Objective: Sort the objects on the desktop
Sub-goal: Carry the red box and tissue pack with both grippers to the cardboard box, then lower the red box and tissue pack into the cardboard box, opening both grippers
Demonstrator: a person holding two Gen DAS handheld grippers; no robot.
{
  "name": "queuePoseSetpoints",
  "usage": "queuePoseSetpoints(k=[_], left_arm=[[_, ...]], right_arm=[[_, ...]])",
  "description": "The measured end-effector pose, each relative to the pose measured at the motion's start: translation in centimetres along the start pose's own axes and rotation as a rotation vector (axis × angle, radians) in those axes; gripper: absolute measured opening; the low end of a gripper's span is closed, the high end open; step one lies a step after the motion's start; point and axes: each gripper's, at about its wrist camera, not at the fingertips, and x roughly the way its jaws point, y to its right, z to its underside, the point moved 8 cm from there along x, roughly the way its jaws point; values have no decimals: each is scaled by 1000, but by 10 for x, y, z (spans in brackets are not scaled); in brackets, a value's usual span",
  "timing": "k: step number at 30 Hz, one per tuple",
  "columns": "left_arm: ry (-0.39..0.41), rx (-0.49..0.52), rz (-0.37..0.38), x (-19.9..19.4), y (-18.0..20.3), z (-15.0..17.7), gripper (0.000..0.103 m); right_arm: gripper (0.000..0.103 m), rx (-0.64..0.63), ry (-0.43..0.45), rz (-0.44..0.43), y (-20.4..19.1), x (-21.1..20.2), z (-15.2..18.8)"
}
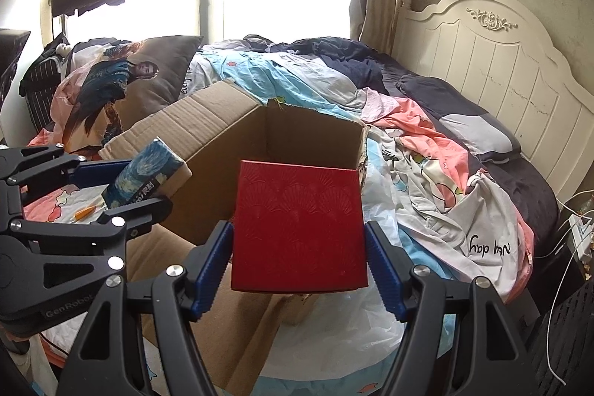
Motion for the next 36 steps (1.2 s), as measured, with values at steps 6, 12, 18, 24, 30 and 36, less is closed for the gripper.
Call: queuePoseSetpoints(k=[6,12,18,24,30,36], left_arm=[[-11,-13,22,11,2,-4,46],[-14,-13,23,18,5,-9,46],[-14,-14,31,23,5,-11,46],[-23,-18,32,28,3,-10,46],[-29,-16,27,29,3,-9,46],[-27,-11,32,27,6,-9,46]], right_arm=[[67,13,-11,-6,5,10,2],[67,11,-5,-4,7,13,1],[67,21,6,-7,11,18,-1],[67,12,19,-2,9,18,-2],[67,4,11,-15,7,22,-1],[67,16,12,-16,11,20,1]])
